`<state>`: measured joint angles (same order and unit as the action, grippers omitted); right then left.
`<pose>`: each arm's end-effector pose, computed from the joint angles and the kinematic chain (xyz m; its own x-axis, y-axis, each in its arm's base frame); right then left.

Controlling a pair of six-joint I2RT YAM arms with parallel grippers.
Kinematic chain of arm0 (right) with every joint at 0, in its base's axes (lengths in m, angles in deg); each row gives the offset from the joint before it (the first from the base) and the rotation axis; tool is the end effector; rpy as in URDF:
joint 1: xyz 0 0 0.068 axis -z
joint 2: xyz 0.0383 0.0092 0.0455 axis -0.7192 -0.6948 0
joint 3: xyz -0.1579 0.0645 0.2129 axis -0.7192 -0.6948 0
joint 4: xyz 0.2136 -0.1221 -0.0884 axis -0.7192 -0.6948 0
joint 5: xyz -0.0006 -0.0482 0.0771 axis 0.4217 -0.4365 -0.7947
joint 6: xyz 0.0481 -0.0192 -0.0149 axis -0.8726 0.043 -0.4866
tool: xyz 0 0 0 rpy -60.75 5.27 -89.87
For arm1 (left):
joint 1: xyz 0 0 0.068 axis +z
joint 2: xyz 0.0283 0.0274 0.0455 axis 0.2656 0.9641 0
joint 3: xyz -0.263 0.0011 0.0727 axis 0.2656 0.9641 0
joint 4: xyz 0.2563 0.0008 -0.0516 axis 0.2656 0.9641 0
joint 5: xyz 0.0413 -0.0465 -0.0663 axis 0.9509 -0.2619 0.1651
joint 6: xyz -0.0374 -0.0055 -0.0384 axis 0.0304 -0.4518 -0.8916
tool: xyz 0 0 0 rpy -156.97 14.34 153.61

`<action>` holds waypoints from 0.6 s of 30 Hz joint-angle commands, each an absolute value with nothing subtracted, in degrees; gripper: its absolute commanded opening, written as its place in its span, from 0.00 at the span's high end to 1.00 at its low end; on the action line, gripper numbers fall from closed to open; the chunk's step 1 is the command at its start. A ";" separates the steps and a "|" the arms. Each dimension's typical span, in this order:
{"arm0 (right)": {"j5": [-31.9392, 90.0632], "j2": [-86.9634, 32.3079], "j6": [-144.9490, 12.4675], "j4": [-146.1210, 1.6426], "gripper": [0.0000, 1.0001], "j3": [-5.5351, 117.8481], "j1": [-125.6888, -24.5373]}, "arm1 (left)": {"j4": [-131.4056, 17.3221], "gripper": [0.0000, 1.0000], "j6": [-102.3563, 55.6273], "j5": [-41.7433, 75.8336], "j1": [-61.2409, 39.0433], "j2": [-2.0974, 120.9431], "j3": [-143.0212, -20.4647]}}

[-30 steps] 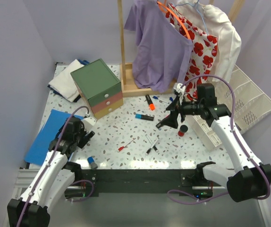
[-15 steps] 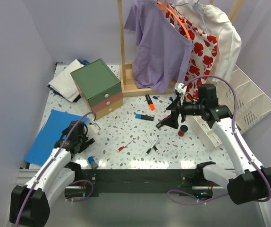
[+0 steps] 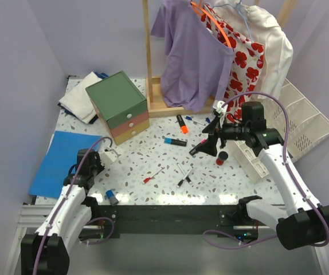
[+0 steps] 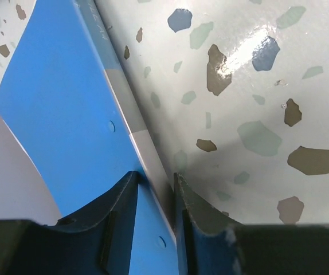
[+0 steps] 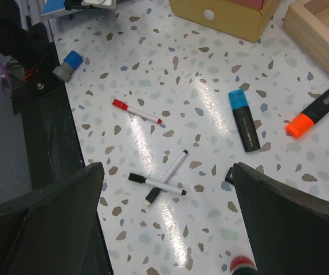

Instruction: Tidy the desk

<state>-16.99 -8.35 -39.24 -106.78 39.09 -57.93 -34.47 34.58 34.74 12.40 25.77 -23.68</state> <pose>0.2082 0.0734 0.3322 -0.3190 -0.2763 -0.9066 -0.9037 0.3768 0.2032 0.1408 -0.0014 0.1476 -0.5548 0.7440 -0.3723 0.4984 0.6555 0.5674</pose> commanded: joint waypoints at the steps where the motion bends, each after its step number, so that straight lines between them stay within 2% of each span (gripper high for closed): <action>1: -17.79 -7.15 -39.74 -105.31 0.01 39.85 -57.85 | -33.41 1.00 37.96 35.77 13.38 23.32 -23.55; 9: -17.79 -7.68 -39.30 -105.48 0.01 39.67 -57.85 | -25.50 1.00 35.59 37.25 13.38 15.40 -32.32; 18: -18.93 -7.95 -37.20 -105.83 0.01 39.23 -57.94 | -26.11 1.00 31.46 39.46 13.29 11.18 -40.50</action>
<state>-16.97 -8.35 -38.85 -106.78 39.09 -57.93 -24.35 34.04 38.06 12.77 12.20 -35.31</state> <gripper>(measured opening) 0.988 0.262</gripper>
